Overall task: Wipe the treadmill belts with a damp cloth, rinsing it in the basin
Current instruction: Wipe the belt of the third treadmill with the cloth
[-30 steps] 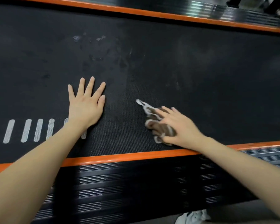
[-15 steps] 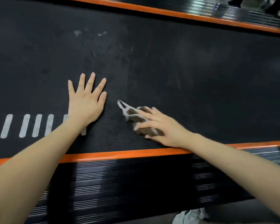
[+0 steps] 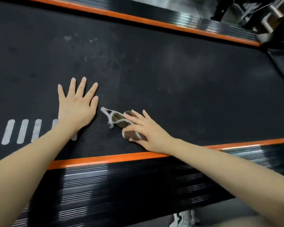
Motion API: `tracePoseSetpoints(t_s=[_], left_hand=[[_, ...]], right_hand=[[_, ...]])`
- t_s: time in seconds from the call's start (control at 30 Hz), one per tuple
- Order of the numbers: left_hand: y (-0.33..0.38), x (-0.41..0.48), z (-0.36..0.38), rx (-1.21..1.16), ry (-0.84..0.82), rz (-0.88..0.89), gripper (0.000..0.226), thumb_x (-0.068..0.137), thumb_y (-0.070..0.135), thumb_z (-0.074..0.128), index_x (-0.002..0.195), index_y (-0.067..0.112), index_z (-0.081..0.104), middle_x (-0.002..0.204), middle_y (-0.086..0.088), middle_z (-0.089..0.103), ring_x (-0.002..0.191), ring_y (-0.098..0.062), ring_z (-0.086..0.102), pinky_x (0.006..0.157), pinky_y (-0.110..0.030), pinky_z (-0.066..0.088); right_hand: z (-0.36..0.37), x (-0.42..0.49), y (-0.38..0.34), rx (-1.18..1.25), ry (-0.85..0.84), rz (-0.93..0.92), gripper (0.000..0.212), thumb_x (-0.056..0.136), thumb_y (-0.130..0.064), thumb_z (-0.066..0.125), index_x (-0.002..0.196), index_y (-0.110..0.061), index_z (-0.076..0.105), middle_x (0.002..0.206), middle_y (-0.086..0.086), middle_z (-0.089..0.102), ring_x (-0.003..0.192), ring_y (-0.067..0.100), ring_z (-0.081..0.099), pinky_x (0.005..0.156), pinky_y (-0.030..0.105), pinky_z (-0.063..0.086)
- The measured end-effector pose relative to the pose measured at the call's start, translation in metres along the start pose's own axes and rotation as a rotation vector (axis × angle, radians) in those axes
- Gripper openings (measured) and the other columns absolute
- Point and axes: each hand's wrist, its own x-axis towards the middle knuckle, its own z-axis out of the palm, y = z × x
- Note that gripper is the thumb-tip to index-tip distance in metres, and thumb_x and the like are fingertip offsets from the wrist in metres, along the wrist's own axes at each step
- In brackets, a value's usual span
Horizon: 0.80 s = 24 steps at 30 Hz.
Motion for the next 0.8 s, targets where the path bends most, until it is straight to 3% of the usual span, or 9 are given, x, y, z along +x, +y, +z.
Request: tracePoseSetpoints(t_s=[0.07, 0.17, 0.27, 0.37, 0.43, 0.57, 0.63, 0.7, 0.8], left_hand=[[-0.001, 0.001, 0.0, 0.003, -0.003, 0.001, 0.052, 0.1, 0.045, 0.014, 0.149, 0.033, 0.024, 0.158, -0.006, 0.019, 0.145, -0.032, 0.01, 0.112, -0.06, 0.004], [-0.001, 0.0, 0.0, 0.001, -0.022, -0.008, 0.053, 0.098, 0.047, 0.015, 0.149, 0.034, 0.022, 0.159, -0.004, 0.016, 0.146, -0.03, 0.006, 0.112, -0.058, 0.001], [0.0, -0.002, 0.0, -0.003, -0.019, -0.009, 0.053, 0.098, 0.046, 0.016, 0.15, 0.033, 0.021, 0.159, -0.005, 0.015, 0.146, -0.031, 0.006, 0.112, -0.058, 0.001], [0.001, -0.002, 0.0, 0.009, -0.015, -0.012, 0.053, 0.098, 0.045, 0.017, 0.15, 0.033, 0.021, 0.159, -0.005, 0.015, 0.146, -0.031, 0.007, 0.112, -0.058, 0.002], [0.002, -0.003, 0.002, -0.004, 0.002, -0.017, 0.052, 0.099, 0.043, 0.019, 0.149, 0.032, 0.028, 0.157, -0.006, 0.021, 0.145, -0.031, 0.012, 0.112, -0.058, 0.005], [0.001, -0.001, 0.003, 0.012, 0.025, -0.039, 0.061, 0.091, 0.049, 0.011, 0.144, 0.033, 0.039, 0.153, -0.005, 0.033, 0.142, -0.03, 0.023, 0.112, -0.056, 0.012], [-0.001, 0.0, 0.003, 0.007, 0.02, -0.046, 0.065, 0.089, 0.053, 0.006, 0.144, 0.037, 0.036, 0.154, -0.002, 0.031, 0.144, -0.027, 0.021, 0.114, -0.054, 0.011], [-0.003, 0.001, 0.002, -0.004, 0.038, -0.045, 0.067, 0.087, 0.055, 0.003, 0.145, 0.039, 0.033, 0.154, 0.0, 0.029, 0.145, -0.025, 0.019, 0.115, -0.052, 0.01], [-0.004, -0.001, 0.002, 0.006, 0.036, -0.043, 0.071, 0.084, 0.058, -0.003, 0.146, 0.041, 0.027, 0.157, 0.003, 0.023, 0.146, -0.021, 0.013, 0.116, -0.049, 0.007]], right_hand=[[-0.013, -0.02, 0.014, -0.012, 0.053, 0.112, 0.032, 0.087, -0.017, 0.064, 0.118, -0.018, 0.061, 0.15, 0.008, 0.036, 0.142, 0.033, 0.021, 0.113, 0.05, 0.009], [-0.04, -0.061, 0.053, -0.01, 0.283, 0.533, 0.03, 0.089, -0.017, 0.061, 0.119, -0.02, 0.061, 0.146, 0.007, 0.041, 0.141, 0.032, 0.026, 0.113, 0.053, 0.016], [-0.05, -0.079, 0.082, 0.012, 0.553, 1.029, 0.024, 0.092, -0.028, 0.056, 0.114, -0.021, 0.057, 0.122, 0.007, 0.058, 0.126, 0.034, 0.044, 0.106, 0.056, 0.029], [-0.051, -0.038, 0.099, 0.016, 0.738, 1.284, 0.027, 0.092, -0.039, 0.05, 0.106, -0.017, 0.055, 0.112, 0.01, 0.061, 0.119, 0.034, 0.045, 0.105, 0.059, 0.027], [-0.05, 0.01, 0.101, -0.026, 0.732, 1.218, 0.028, 0.091, -0.04, 0.049, 0.104, -0.016, 0.056, 0.111, 0.009, 0.061, 0.118, 0.035, 0.045, 0.104, 0.057, 0.027], [-0.023, 0.118, 0.053, -0.015, 0.506, 0.601, 0.022, 0.092, -0.036, 0.053, 0.104, -0.019, 0.06, 0.114, 0.002, 0.06, 0.122, 0.03, 0.041, 0.107, 0.058, 0.021], [-0.017, 0.138, 0.033, -0.046, 0.41, 0.392, 0.024, 0.093, -0.035, 0.053, 0.11, -0.018, 0.058, 0.113, -0.001, 0.059, 0.123, 0.026, 0.041, 0.11, 0.06, 0.016], [-0.027, 0.135, 0.057, -0.119, 0.425, 0.342, 0.024, 0.093, -0.034, 0.053, 0.111, -0.02, 0.058, 0.118, -0.003, 0.058, 0.125, 0.023, 0.04, 0.11, 0.057, 0.016], [-0.062, 0.105, 0.136, -0.138, 0.572, 0.649, 0.017, 0.091, -0.035, 0.053, 0.1, -0.022, 0.058, 0.114, 0.003, 0.06, 0.121, 0.03, 0.044, 0.106, 0.058, 0.023]])
